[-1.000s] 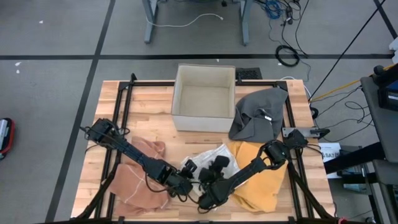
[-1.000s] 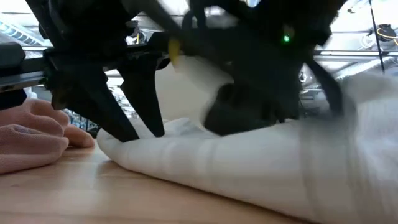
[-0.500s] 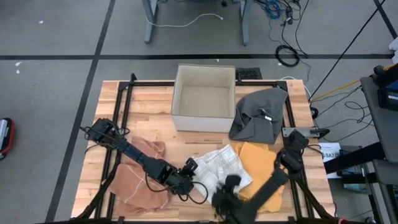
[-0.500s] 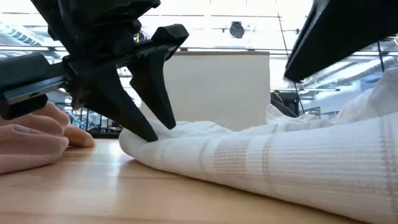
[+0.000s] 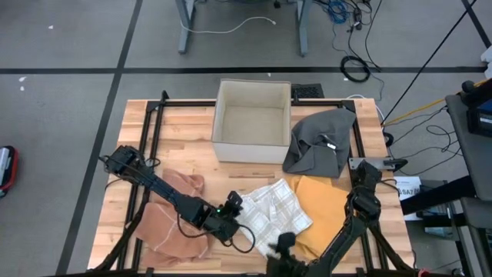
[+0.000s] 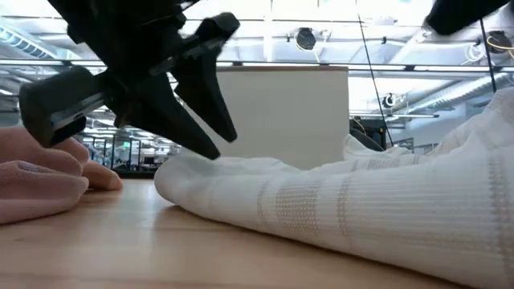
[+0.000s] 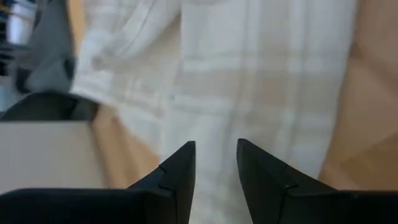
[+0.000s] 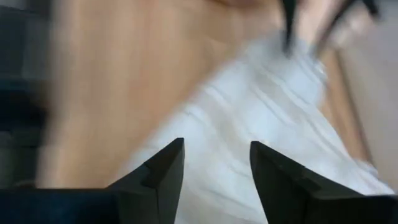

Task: Fold towel
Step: Fold the white patterned towel

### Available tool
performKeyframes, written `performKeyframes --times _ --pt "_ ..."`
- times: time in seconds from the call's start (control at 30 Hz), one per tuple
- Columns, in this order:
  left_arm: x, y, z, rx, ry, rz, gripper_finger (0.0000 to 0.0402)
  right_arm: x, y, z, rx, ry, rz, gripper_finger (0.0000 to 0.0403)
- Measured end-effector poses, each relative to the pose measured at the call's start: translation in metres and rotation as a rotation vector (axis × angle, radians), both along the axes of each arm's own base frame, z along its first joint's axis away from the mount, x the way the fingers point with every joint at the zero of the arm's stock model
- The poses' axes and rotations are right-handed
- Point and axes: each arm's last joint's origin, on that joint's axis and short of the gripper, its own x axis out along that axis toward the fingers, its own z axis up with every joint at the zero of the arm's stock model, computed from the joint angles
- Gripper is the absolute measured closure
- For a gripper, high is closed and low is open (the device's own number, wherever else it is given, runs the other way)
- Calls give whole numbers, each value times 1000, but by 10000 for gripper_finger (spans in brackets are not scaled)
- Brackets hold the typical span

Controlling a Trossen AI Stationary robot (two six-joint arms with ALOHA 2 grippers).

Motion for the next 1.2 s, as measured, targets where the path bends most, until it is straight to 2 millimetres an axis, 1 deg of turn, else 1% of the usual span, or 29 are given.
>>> performKeyframes --times 0.07,0.13,0.27,0.37,0.43,0.5,0.57,0.63,0.77,0.87,1.03,1.2 --pt "-1 3 4 11 -1 13 277 -1 -11 -1 -11 24 -87 229" --pt "0 8 8 -27 -4 37 277 -2 -19 -1 -17 54 -147 232" --pt "5 18 8 -143 38 49 277 -16 -20 0 -19 72 -239 247" --pt "9 26 6 -259 98 24 278 -22 -8 -1 26 39 -212 256" --pt "11 30 6 -354 153 -22 277 -22 5 -2 69 20 -127 258" --pt "11 31 5 -417 185 -61 277 -20 20 -2 110 -6 -6 258" --pt "11 29 6 -432 193 -87 277 -15 32 -4 125 -29 104 258" --pt "10 27 6 -420 196 -115 277 -8 35 -11 100 -21 171 258" --pt "7 19 6 -429 213 -168 277 2 22 -28 27 63 155 258" --pt "1 10 5 -466 255 -223 277 3 15 -31 -5 95 131 253" --pt "-11 -7 3 -461 305 -266 277 7 11 -31 1 108 125 217" --pt "-18 -19 3 -468 314 -287 278 12 13 -32 73 105 121 170"
